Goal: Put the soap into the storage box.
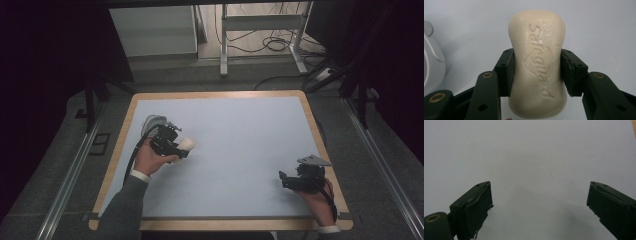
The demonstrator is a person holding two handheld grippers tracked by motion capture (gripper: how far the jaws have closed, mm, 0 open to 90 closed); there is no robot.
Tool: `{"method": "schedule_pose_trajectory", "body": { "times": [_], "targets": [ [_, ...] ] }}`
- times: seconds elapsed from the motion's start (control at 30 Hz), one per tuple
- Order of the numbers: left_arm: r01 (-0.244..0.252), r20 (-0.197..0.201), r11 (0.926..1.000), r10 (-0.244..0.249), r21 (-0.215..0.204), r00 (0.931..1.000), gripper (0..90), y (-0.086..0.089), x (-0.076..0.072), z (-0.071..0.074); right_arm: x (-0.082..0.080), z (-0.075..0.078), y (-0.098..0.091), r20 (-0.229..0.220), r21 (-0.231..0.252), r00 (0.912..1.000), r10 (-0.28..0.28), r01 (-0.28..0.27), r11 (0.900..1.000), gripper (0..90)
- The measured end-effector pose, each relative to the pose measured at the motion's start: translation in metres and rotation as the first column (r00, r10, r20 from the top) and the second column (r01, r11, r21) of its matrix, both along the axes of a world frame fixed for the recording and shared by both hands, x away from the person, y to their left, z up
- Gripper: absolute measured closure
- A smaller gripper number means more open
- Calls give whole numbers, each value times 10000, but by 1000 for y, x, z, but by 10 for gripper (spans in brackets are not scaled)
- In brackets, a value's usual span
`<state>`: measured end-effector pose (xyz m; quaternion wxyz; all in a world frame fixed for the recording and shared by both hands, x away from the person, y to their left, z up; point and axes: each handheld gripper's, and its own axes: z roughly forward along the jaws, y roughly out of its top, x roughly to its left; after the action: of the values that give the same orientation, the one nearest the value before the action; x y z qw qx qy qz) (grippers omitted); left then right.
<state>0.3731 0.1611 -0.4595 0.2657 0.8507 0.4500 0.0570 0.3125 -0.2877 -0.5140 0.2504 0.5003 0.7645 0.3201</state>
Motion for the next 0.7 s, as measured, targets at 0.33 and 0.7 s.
{"method": "schedule_pose_trajectory", "body": {
  "times": [0.33, 0.7],
  "targets": [
    [-249, 48, 9996, 250, -91, 9997, 492, 9, 4, 2, 0, 0, -1, 7, 11, 10000, -33, 33, 10000, 61],
    [-449, 104, 9990, 449, -50, 9989, 492, 21, 7, 9, 0, 0, 0, -11, 1, 10000, -15, 15, 10000, 61]
  ]
}}
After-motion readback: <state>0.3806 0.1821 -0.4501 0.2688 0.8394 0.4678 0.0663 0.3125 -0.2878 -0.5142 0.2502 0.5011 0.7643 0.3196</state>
